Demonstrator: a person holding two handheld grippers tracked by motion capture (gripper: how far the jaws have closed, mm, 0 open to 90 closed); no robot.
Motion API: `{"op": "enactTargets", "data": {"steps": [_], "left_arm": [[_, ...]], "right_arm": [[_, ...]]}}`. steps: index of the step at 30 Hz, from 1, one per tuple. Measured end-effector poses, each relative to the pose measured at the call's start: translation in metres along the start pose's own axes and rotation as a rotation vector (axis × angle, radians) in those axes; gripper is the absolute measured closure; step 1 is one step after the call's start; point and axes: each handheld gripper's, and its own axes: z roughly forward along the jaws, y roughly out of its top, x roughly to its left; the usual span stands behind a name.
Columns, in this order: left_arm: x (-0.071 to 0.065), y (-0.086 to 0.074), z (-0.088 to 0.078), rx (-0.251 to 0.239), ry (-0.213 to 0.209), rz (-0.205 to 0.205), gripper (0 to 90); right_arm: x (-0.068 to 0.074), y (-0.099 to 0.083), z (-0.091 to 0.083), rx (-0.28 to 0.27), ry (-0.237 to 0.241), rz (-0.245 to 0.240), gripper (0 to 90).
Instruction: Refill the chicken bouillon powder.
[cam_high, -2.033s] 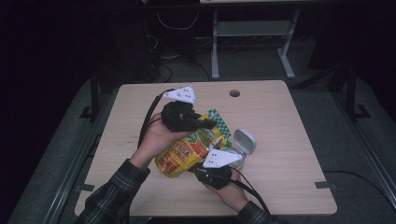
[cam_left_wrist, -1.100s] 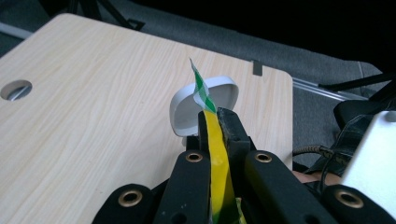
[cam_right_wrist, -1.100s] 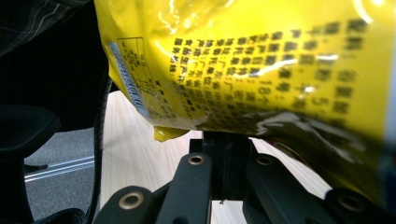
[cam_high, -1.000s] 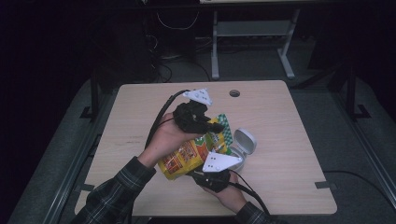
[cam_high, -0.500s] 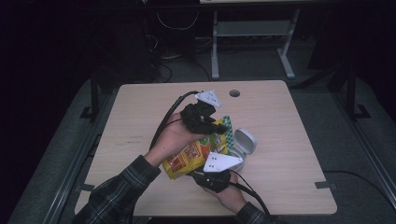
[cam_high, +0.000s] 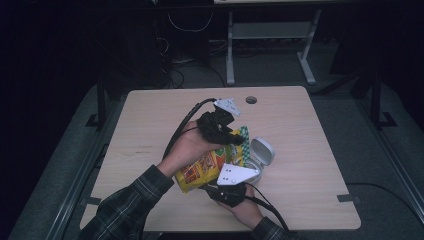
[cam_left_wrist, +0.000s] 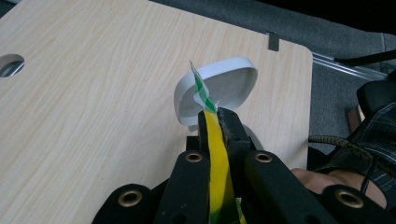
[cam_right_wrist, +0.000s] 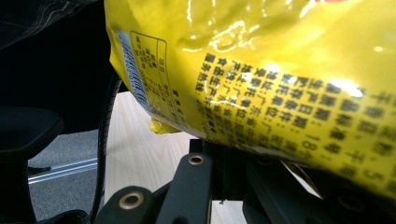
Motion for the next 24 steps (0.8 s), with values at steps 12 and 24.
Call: {"op": "enactTargets", "data": {"steps": [12,24], "left_arm": [[0.002,0.007,0.007,0.045,0.001,0.001,89.8],[0.004,0.011,0.014,0.086,0.005,0.001,89.7]], "right_arm": [[0.0,0.001,0.0,-0.008,-0.002,0.008,90.0],[0.0,0.001,-0.001,-0.014,0.001,0.021,90.0]]}}
